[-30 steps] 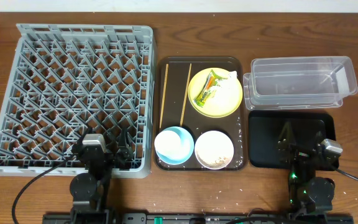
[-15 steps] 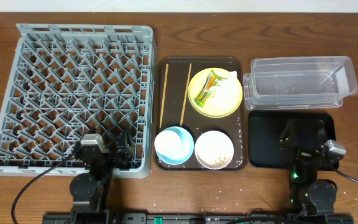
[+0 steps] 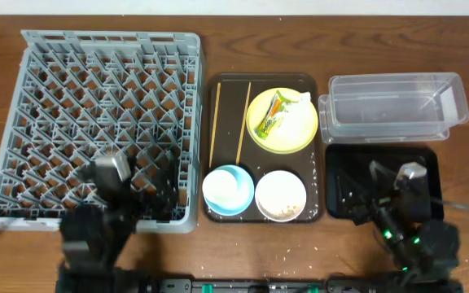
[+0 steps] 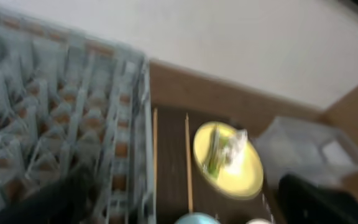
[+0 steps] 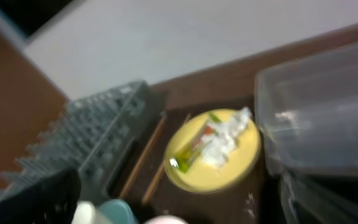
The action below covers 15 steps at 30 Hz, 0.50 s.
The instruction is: Sort waste into correct bins and load items into the dishwasher
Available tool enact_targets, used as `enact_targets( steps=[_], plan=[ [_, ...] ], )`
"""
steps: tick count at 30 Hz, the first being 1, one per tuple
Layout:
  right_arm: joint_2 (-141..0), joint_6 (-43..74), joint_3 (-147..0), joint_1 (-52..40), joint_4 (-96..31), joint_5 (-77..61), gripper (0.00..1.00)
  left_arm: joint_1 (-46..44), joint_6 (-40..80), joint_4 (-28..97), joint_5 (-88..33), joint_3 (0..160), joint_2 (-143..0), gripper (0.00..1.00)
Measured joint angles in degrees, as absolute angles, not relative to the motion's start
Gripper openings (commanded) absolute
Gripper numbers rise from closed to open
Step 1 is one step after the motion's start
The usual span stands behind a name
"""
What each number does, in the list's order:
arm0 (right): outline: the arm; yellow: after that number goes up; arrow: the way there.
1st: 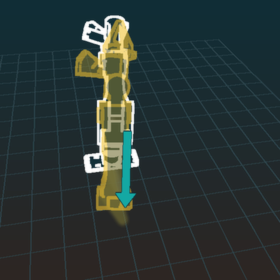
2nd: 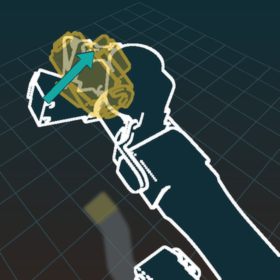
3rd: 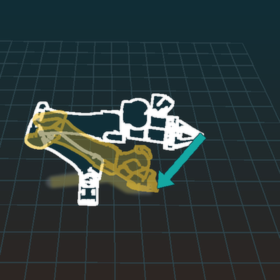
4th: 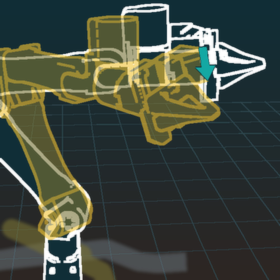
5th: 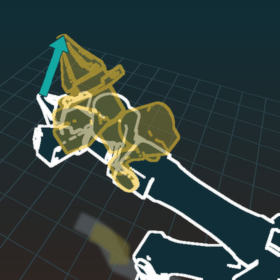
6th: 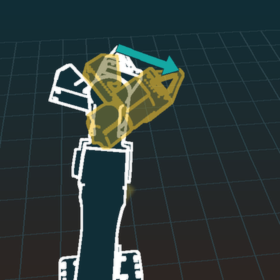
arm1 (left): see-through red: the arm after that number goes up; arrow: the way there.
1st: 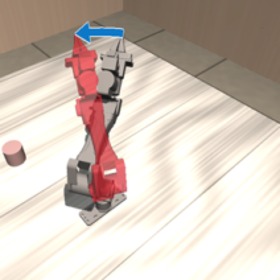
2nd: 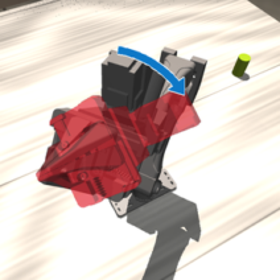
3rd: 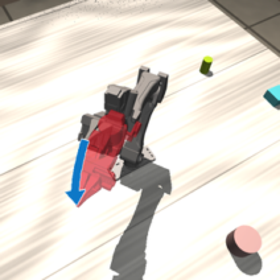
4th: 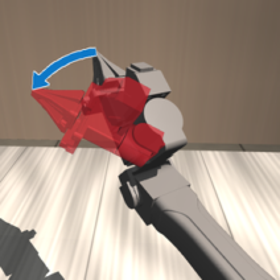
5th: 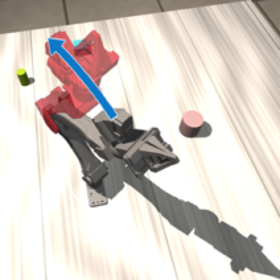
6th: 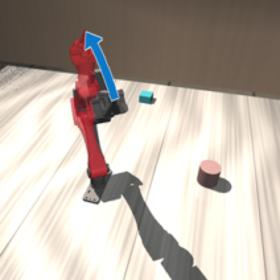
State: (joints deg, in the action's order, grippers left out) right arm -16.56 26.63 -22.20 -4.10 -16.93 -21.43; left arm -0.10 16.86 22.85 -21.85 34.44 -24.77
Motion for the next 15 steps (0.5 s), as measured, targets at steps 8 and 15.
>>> enact_targets(
  steps=[8, 15],
  plan=[
    [-52.34, 16.47, -57.17, -4.1, -42.22, -27.59, 0.99, -0.1, 14.68, 54.19, -23.24, 65.95, -55.86, 0.99],
    [-76.03, 16.08, -65.43, -8.45, -31.79, -36.97, 0.79, -0.1, 14.55, 57.95, -24.23, 69.8, -61.6, 0.99]
  ],
)
